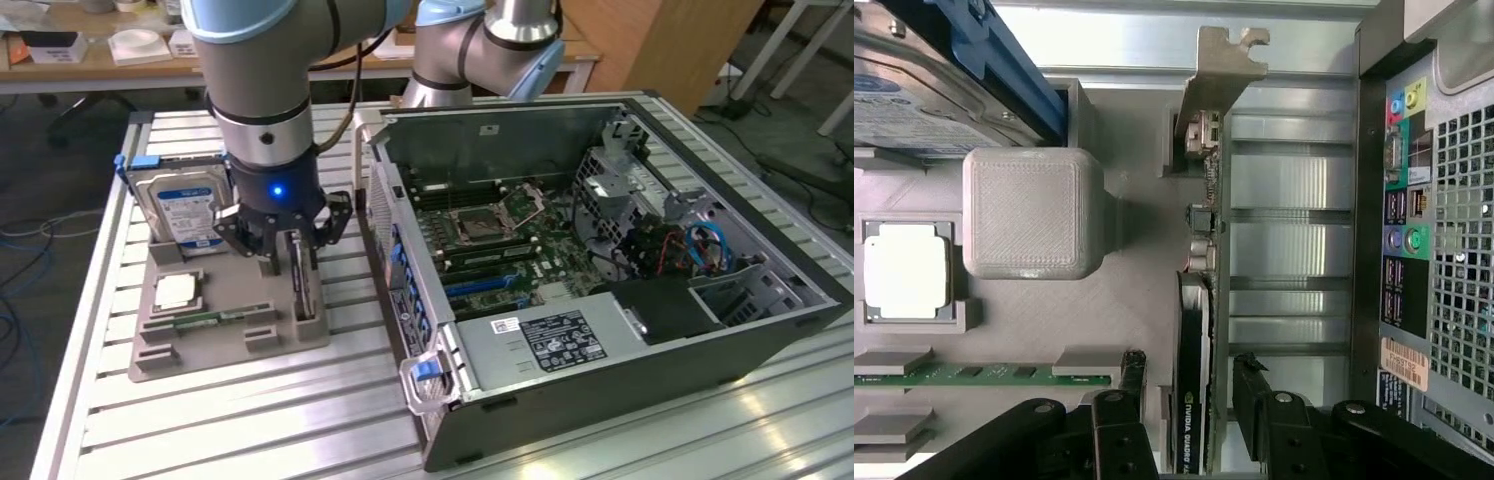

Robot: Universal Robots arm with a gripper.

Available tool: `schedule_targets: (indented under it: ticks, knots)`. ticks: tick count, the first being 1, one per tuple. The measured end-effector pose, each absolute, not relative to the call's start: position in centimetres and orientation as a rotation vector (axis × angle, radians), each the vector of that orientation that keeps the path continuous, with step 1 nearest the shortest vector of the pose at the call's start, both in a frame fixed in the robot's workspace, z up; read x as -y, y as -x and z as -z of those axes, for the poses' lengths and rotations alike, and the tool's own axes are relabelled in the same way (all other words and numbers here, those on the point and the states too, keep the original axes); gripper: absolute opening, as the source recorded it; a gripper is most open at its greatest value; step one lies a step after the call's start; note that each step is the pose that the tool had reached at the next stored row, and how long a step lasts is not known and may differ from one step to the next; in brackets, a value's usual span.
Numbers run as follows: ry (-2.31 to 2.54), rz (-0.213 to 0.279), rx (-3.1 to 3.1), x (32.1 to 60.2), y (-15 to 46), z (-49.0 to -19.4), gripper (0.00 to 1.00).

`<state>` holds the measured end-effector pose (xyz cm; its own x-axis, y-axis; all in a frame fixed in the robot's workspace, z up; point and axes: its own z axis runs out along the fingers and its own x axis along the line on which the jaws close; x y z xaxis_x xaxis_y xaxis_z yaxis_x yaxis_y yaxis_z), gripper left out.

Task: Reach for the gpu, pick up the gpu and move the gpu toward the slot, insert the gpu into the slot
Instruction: 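Pick up the gpu and move the gpu toward the slot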

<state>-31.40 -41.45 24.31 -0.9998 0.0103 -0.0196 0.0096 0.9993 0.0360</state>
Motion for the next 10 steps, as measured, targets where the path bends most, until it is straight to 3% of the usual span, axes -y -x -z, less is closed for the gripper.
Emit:
schedule_targets:
  ticks: [10]
  knots:
    - [-0.016,-0.057,-3.121,40.2,31.4,-23.7,0.48]
